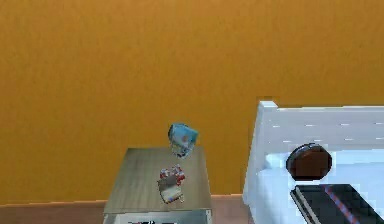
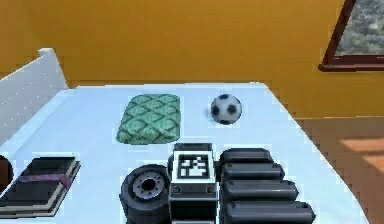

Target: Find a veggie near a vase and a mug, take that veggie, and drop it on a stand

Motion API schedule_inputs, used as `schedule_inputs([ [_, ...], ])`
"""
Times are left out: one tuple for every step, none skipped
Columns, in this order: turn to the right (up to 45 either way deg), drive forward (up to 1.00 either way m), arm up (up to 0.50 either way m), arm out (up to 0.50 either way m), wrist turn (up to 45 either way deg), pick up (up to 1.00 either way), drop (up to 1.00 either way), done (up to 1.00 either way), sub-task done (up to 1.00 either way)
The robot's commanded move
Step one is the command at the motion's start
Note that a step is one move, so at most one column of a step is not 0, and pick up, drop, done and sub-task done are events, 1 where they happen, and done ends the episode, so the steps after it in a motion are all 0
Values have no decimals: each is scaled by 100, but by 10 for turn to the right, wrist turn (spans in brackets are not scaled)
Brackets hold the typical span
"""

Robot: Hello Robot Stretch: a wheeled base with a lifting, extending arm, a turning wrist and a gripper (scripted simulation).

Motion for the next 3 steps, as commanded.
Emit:
schedule_inputs([
  [450, 0, 0, 0, 0, 0, 0, 0, 0],
  [420, 0, 0, 0, 0, 0, 0, 0, 0],
  [-450, 0, 0, 0, 0, 0, 0, 0, 0],
])
